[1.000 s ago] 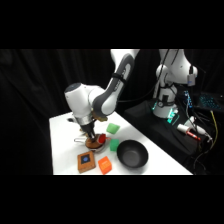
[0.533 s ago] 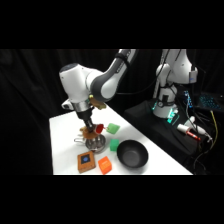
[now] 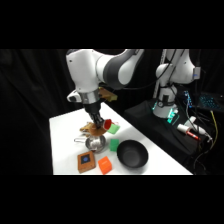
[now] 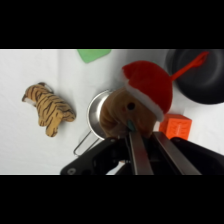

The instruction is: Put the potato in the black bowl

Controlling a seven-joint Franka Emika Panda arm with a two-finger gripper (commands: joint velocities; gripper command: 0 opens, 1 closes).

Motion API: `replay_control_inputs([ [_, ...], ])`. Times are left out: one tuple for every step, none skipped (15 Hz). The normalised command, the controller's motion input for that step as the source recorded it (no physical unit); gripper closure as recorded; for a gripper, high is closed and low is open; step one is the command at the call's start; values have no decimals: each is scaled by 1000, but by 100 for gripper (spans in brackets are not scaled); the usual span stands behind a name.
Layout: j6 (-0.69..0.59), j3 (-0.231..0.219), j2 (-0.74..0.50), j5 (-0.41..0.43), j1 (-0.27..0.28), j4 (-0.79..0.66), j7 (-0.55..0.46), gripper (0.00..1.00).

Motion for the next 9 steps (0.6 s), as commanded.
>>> replay_control_inputs([
  [182,82,-469,-120,120,-560,60,95],
  [211,88,-455,-124,118,-554,70,95],
  [221,88,-430,-137,115,-526,86,95],
  [222,88,-400,-149,113,-491,95,95],
  [227,97,-364,-189,130,-463,127,95],
  [232,102,-328,-213,138,-430,147,95],
  [231,108,-301,-223,145,-405,160,95],
  [222,111,-275,-220,142,-377,163,95],
  [222,116,-246,-224,147,-357,168,95],
])
